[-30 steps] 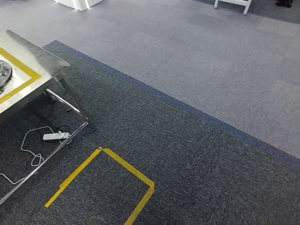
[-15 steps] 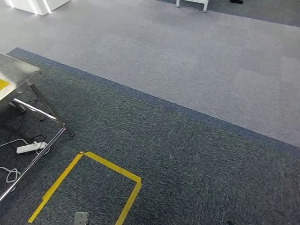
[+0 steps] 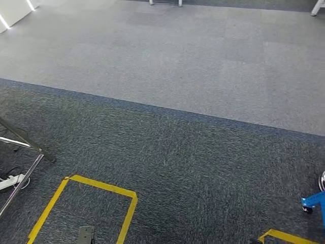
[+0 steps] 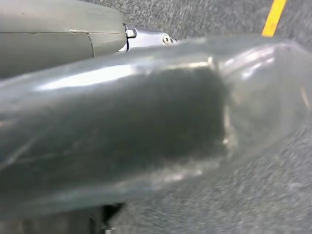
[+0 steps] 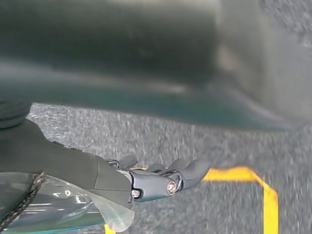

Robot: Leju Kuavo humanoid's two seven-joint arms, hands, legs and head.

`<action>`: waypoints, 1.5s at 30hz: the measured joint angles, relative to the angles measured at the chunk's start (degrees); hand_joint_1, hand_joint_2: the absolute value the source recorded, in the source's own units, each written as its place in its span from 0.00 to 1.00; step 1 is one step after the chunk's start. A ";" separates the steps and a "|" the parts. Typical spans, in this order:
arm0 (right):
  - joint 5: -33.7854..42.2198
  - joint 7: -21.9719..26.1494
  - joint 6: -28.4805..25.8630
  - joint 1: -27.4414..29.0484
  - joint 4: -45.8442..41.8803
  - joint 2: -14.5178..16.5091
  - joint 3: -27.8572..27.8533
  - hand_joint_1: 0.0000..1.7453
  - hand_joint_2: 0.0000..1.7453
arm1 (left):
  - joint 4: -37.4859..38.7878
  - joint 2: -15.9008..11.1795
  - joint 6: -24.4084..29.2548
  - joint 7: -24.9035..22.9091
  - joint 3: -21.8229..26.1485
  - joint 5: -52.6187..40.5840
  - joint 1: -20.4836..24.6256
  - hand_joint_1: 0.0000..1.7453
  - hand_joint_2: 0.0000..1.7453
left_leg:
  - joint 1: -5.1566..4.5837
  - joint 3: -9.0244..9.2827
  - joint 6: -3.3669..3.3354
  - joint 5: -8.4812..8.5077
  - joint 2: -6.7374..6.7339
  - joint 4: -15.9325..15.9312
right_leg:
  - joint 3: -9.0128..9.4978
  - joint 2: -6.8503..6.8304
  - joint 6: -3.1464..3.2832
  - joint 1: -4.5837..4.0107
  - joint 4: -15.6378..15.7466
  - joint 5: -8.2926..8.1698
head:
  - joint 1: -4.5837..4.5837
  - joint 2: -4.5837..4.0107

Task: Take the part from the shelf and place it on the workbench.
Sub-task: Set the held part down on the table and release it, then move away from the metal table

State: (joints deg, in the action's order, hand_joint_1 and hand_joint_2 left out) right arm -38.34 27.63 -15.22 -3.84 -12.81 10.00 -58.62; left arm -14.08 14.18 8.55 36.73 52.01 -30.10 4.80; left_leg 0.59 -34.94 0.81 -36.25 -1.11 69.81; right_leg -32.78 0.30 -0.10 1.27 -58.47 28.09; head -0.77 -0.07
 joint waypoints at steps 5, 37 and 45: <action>-0.54 -0.40 0.48 0.35 -0.02 -0.38 0.00 0.00 0.00 | 0.40 -0.13 0.55 -0.51 0.45 0.01 -0.33 0.00 0.00 | -0.57 2.31 -1.86 4.42 2.68 -3.74 | -0.31 4.05 0.11 -0.68 -0.04 -0.57 | 0.04 -0.01; -3.13 -0.55 -0.62 0.67 -0.01 -1.16 0.06 0.00 0.00 | 0.92 -0.45 0.85 0.96 0.94 -2.75 -0.53 0.00 0.00 | -0.74 1.78 -1.34 3.65 3.05 -3.52 | 1.15 3.23 0.42 -0.92 0.90 0.09 | -0.18 -0.01; -3.46 -0.43 -1.16 0.64 -0.01 -0.47 0.06 0.00 0.00 | 0.92 -0.45 0.93 1.51 0.78 -3.20 -0.49 0.00 0.00 | -0.80 6.16 -3.03 8.32 2.60 -14.73 | -3.01 2.51 -1.75 -0.78 -3.45 1.95 | -0.06 -0.01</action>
State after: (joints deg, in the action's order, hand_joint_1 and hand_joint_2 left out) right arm -41.81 27.21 -16.39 -3.20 -12.82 9.53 -58.56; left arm -13.16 13.73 9.48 38.24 52.78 -33.30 4.32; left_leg -0.21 -28.78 -2.21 -27.92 1.49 55.08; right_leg -35.79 2.80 -1.85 0.50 -61.92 30.04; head -0.83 -0.07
